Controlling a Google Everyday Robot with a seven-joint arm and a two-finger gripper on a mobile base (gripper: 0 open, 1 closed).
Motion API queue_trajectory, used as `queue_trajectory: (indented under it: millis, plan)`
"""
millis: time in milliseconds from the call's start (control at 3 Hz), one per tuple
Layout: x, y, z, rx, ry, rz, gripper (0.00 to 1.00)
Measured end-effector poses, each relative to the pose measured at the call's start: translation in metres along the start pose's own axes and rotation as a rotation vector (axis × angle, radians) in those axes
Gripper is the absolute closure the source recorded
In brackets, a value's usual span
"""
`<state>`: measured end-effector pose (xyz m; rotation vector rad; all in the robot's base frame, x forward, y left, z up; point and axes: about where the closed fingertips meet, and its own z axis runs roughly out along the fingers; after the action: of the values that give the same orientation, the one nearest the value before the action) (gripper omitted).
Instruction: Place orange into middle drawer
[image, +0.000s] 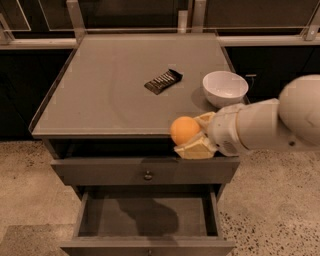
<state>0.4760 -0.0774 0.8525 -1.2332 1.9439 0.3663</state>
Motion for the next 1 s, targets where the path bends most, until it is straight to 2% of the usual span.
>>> queue_trajectory:
  millis: [333,667,1000]
  plan:
    - [0.023,0.013,-0.037,0.088,0.014,0.059,1.00]
    - [0.053,0.018,-0.044,0.113,0.040,0.120,1.00]
    - [0.094,0.020,-0.026,0.067,0.057,0.189,1.00]
